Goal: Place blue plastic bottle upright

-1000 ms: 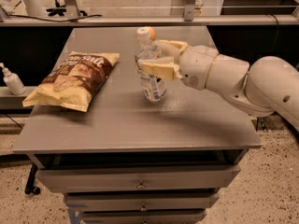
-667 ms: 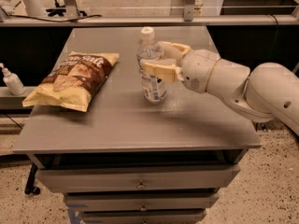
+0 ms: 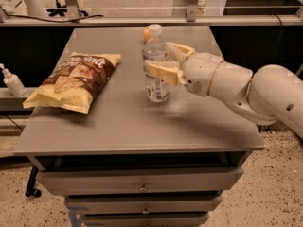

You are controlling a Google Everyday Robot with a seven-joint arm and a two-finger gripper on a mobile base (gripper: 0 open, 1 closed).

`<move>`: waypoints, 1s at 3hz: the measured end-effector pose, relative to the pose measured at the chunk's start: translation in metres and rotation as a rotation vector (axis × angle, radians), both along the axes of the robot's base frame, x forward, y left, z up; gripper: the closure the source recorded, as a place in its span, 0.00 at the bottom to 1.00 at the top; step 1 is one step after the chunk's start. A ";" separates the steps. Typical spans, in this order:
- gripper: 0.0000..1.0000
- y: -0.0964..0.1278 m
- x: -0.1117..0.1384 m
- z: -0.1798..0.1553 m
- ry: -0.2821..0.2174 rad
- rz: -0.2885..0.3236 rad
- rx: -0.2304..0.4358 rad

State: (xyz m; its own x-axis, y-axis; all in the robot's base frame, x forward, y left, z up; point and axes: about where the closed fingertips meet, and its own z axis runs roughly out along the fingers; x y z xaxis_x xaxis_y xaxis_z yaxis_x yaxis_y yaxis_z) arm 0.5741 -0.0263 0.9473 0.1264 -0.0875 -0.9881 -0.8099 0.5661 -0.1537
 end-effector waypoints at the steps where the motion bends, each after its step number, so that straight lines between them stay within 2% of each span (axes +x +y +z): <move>1: 0.00 -0.013 -0.004 -0.011 0.035 -0.040 0.011; 3: 0.00 -0.035 -0.013 -0.025 0.080 -0.099 0.011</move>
Offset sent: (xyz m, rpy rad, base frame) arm -0.0133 -0.0440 -0.0332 0.0223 0.1017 -0.1254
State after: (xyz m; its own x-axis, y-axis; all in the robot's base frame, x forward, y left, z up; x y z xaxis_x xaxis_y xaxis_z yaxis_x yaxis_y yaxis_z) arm 0.5607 -0.0609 0.9226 0.0382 -0.0851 -0.9956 -0.7596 0.6450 -0.0843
